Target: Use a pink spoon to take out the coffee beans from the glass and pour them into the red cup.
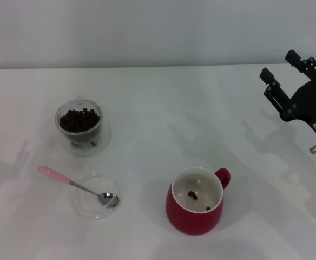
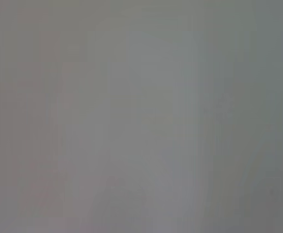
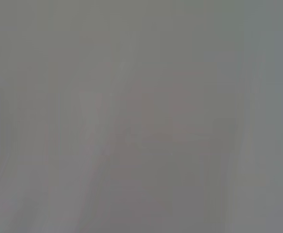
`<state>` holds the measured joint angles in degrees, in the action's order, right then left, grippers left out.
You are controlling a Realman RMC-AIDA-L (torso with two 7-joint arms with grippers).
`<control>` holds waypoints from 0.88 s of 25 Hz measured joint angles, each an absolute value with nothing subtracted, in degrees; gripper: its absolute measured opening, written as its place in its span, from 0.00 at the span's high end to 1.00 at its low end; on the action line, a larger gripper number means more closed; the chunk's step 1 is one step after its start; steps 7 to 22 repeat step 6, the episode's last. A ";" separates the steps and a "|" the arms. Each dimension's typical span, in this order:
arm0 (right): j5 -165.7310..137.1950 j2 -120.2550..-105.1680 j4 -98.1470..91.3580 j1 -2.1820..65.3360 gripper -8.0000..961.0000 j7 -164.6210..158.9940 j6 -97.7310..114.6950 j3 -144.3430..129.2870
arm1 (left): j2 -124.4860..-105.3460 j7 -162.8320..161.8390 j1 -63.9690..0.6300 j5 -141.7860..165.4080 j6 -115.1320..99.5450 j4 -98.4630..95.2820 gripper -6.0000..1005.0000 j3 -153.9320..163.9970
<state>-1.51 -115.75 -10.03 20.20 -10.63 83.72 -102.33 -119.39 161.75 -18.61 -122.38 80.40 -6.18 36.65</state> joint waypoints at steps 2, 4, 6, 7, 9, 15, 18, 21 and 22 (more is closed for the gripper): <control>-1.52 -115.75 -9.80 20.21 0.38 -10.62 83.27 -102.44 | -119.36 161.78 -18.79 -122.17 80.31 -5.98 0.27 36.71; -1.49 -115.77 -9.77 20.21 0.38 -10.62 83.02 -102.92 | -119.36 161.80 -18.80 -122.14 80.29 -5.86 0.27 36.73; -1.36 -115.79 -9.94 20.15 0.38 -10.62 83.10 -103.50 | -119.42 161.81 -18.50 -122.23 80.48 -5.81 0.27 36.70; -1.36 -115.79 -9.94 20.15 0.38 -10.62 83.10 -103.50 | -119.42 161.81 -18.50 -122.23 80.48 -5.81 0.27 36.70; -1.36 -115.79 -9.94 20.15 0.38 -10.62 83.10 -103.50 | -119.42 161.81 -18.50 -122.23 80.48 -5.81 0.27 36.70; -1.36 -115.79 -9.94 20.15 0.38 -10.62 83.10 -103.50 | -119.42 161.81 -18.50 -122.23 80.48 -5.81 0.27 36.70; -1.36 -115.79 -9.94 20.15 0.38 -10.62 83.10 -103.50 | -119.42 161.81 -18.50 -122.23 80.48 -5.81 0.27 36.70; -1.36 -115.79 -9.94 20.15 0.38 -10.62 83.10 -103.50 | -119.42 161.81 -18.50 -122.23 80.48 -5.81 0.27 36.70; -1.36 -115.79 -9.94 20.15 0.38 -10.62 83.10 -103.50 | -119.42 161.81 -18.50 -122.23 80.48 -5.81 0.27 36.70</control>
